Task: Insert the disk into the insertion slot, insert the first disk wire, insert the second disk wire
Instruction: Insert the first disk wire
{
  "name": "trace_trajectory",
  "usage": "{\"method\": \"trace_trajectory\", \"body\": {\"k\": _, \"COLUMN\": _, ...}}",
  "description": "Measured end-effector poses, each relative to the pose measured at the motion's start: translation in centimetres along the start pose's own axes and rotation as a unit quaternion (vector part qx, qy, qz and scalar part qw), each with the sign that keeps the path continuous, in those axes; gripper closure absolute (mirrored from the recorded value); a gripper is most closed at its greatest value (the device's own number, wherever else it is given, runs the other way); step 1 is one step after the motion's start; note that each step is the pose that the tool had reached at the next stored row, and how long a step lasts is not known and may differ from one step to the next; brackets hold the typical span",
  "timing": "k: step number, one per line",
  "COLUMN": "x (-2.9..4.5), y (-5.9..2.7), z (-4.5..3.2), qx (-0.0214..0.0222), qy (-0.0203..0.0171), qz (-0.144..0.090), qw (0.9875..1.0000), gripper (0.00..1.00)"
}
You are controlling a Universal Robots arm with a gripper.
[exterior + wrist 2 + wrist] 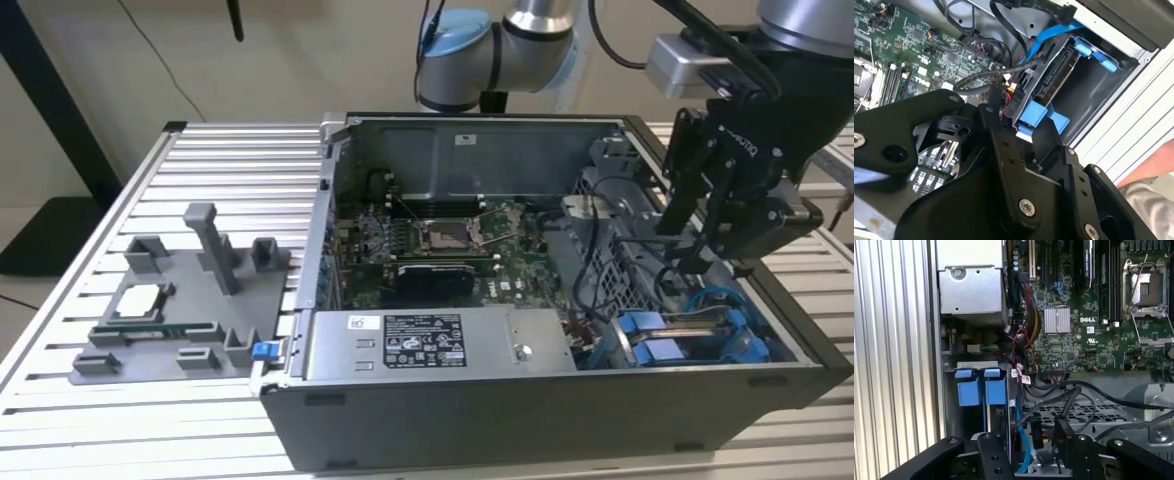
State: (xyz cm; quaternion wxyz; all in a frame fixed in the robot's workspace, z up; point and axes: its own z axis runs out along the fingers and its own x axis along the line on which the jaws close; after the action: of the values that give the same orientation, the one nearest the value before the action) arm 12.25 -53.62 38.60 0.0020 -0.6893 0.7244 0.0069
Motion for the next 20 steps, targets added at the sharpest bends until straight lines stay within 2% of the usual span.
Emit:
{"method": "trace_trajectory", "body": {"k": 3, "x": 0.00, "y": 0.00, "z": 0.05, "qx": 0.0021, "qy": -0.0003, "qz": -0.015, "qw": 0.9999, "gripper": 0.00}}
{"method": "trace_trajectory", "body": {"k": 11, "x": 0.00, "y": -0.01, "z": 0.03, "qx": 0.0016, "qy": -0.0052, "qz": -0.061, "qw": 0.9981, "gripper": 0.00}}
{"method": "trace_trajectory", "body": {"k": 16, "x": 0.13, "y": -0.02, "z": -0.24, "qx": 0.0016, "qy": -0.0092, "qz": -0.068, "qw": 0.9976, "gripper": 0.00}}
{"method": "trace_trajectory", "body": {"k": 20, "x": 0.69, "y": -0.04, "z": -0.25, "qx": 0.0016, "qy": -0.0110, "qz": -0.070, "qw": 0.9975, "gripper": 0.00}}
